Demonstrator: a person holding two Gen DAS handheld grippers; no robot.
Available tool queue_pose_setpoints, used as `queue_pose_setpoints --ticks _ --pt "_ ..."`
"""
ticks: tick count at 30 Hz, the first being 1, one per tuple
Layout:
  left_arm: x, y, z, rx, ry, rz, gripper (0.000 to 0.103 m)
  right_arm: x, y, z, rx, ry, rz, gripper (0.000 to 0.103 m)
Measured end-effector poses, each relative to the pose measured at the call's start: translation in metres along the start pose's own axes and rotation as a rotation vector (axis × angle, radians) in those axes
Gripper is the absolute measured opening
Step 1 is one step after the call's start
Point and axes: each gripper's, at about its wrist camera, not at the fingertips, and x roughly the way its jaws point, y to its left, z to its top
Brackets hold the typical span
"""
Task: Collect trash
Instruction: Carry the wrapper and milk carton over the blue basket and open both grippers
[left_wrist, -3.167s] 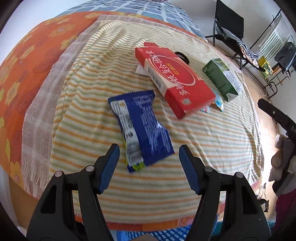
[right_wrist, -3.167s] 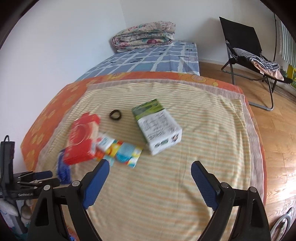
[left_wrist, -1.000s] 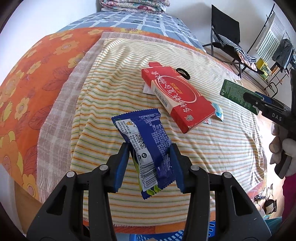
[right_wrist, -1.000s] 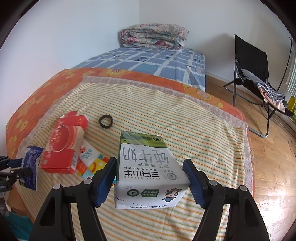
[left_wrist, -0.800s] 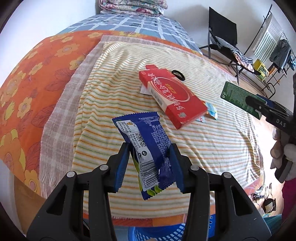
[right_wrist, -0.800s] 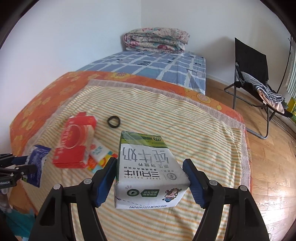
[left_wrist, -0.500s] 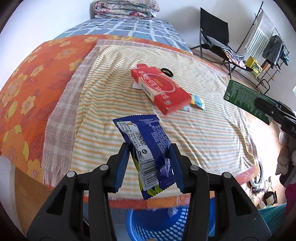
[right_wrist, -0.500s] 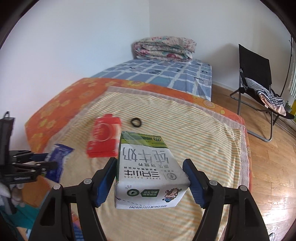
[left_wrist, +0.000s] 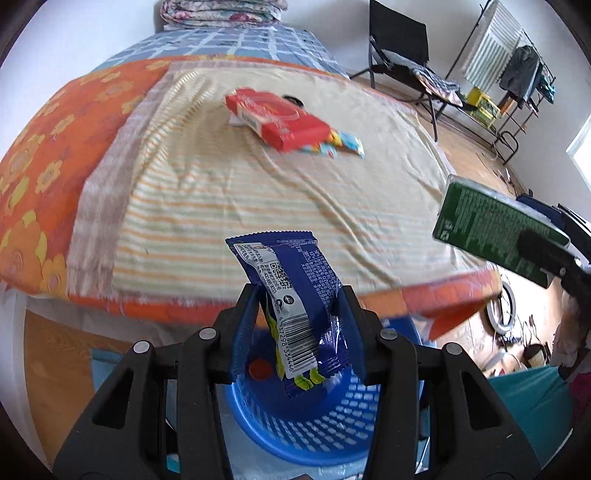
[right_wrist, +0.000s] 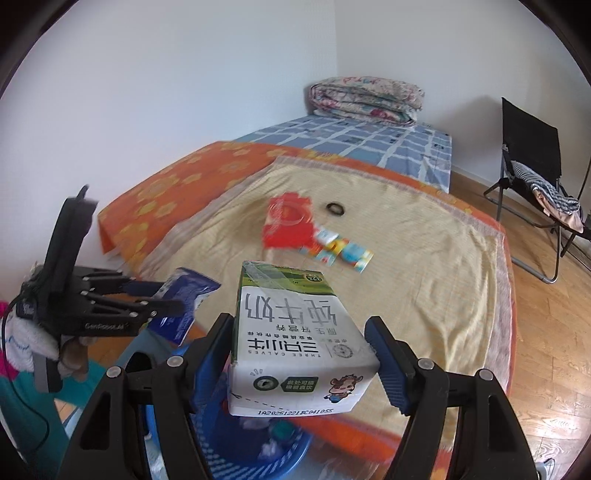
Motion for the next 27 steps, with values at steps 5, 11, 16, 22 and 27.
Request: queue_pose_setpoints --ticks 5,11,16,22,27 --pt "0.005 -0.005 -0.022 0.0 0.043 -0.019 0.045 -0.002 0.01 -0.025 0.004 0.033 0.031 0.075" --pt "0.009 -0.01 -0.044 0.006 0.079 -0.03 0.045 0.005 0.024 -0.054 -0.011 0.088 0.054 0.075" --pt "0.012 -0.012 -0.057 0.022 0.097 -0.033 0.045 0.01 0.037 -0.07 -0.028 0.121 0.071 0.075" --pt "0.022 -0.011 -0.072 0.028 0.144 -0.026 0.045 0.024 0.05 -0.086 -0.046 0.177 0.088 0.075" --pt "0.035 -0.009 -0.081 0.025 0.19 -0.02 0.045 0.039 0.058 -0.098 -0.06 0.228 0.09 0.075"
